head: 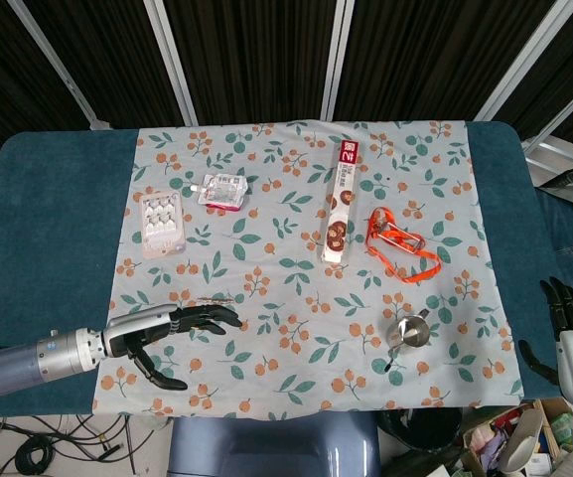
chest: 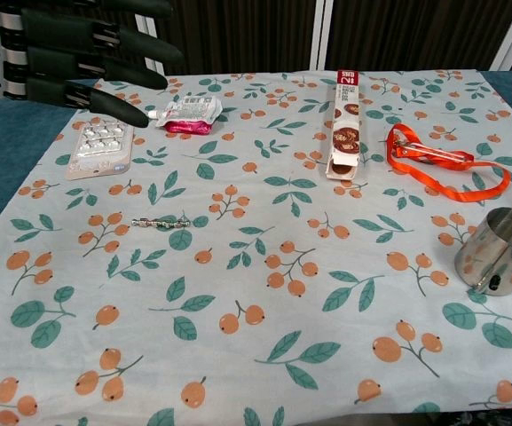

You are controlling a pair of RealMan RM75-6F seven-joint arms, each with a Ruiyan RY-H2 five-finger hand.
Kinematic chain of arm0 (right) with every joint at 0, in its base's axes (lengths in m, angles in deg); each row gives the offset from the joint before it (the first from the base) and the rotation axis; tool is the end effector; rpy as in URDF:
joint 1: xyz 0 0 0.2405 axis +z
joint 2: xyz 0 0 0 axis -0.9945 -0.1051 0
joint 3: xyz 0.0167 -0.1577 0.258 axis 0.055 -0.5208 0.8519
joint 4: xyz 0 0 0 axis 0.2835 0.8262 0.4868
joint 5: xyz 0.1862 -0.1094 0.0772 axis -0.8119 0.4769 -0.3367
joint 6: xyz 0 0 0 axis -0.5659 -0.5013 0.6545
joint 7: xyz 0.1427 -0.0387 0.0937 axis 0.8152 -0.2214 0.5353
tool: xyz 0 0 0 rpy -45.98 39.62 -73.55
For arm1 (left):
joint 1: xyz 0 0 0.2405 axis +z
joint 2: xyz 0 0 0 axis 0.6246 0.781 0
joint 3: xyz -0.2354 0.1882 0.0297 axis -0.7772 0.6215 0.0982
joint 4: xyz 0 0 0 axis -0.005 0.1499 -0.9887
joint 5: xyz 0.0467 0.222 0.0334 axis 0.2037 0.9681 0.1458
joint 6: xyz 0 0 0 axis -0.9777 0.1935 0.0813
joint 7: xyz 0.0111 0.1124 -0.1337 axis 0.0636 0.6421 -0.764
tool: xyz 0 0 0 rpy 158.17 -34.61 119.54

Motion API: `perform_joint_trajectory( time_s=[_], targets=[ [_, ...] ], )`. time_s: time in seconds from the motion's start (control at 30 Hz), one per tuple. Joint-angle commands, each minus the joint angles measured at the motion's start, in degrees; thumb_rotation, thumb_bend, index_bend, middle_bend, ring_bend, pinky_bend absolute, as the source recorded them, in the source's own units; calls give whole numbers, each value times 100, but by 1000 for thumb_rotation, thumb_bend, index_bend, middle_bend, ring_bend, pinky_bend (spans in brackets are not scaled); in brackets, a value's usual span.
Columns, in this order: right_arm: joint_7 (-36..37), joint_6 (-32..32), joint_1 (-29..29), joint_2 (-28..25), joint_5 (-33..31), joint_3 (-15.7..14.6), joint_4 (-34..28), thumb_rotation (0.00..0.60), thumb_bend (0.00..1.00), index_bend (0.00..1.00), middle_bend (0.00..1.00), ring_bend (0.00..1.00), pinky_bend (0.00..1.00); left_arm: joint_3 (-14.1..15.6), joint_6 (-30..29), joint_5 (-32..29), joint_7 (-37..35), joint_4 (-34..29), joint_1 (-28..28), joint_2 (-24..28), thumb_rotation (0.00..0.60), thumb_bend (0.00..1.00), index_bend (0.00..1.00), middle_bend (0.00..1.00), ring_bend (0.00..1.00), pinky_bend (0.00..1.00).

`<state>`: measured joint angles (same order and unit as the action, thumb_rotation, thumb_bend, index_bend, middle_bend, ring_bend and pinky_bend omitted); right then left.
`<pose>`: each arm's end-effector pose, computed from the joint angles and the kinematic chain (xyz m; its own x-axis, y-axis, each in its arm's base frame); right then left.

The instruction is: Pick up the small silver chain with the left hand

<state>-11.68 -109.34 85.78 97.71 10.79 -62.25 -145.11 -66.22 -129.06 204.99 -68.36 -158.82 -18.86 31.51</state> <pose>-0.3638 -0.2094 0.1775 0.4196 0.1298 0.8984 -0.9076 0.0442 0.4175 -0.1358 0.3200 0.1130 -0.2814 0.9405 0.1905 0.7193 0.0753 0.6906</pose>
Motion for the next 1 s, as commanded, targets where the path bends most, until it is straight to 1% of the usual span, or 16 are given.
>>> perform_joint_trajectory(
  time_s=[0.03, 0.4, 0.57, 0.77, 1.0],
  targets=[
    [1, 5, -1, -1, -5, -2, -1, 600, 200, 20, 43, 80, 137, 26, -10, -27, -1, 8, -14, -12, 600, 204, 85, 105, 7, 116],
    [23, 0, -8, -8, -26, 10, -3, 600, 200, 20, 43, 80, 136, 168, 69, -47, 181, -12, -91, -43, 600, 204, 86, 106, 7, 121],
    [4, 33, 14, -9, -15, 7, -4, 600, 200, 20, 43, 80, 137, 145, 182, -175, 390, -119, -145, -23, 600, 204, 85, 106, 7, 122],
    [-3, 4, -10, -12, -28, 6, -12, 600, 200, 20, 43, 80, 136, 201, 269, -165, 557, -186, -192, -2, 600, 204, 86, 105, 7, 122],
    [-7, 30, -2, -16, -30, 0, -22, 600, 200, 20, 43, 80, 136, 209, 166, -219, 613, -233, -195, 53, 600, 204, 86, 105, 7, 121]
  ],
)
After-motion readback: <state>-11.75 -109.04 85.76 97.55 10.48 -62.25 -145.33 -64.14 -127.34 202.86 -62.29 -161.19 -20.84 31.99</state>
